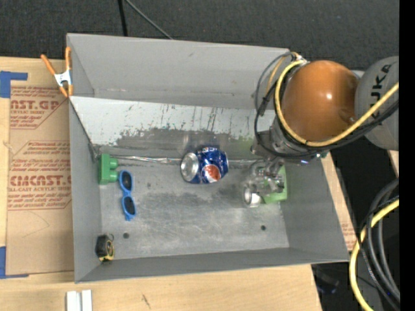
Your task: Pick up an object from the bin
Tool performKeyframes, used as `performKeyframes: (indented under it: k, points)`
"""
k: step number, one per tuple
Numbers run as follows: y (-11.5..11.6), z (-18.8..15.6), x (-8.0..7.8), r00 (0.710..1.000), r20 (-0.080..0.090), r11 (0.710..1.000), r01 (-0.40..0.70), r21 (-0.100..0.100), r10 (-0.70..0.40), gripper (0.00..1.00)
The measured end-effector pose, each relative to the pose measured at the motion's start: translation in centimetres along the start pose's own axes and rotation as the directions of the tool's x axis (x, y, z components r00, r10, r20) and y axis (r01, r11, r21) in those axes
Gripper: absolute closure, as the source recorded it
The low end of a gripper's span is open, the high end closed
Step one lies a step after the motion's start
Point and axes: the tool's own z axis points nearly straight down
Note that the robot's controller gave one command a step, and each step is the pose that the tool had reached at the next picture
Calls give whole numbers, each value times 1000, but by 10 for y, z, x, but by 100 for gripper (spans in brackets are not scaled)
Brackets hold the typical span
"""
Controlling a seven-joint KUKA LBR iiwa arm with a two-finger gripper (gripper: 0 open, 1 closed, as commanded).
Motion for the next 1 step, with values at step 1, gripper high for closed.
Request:
performKeyframes:
  k: [1]
  points:
    - [-3,-16,-21,1000,1,1000,11,4,-11,100]
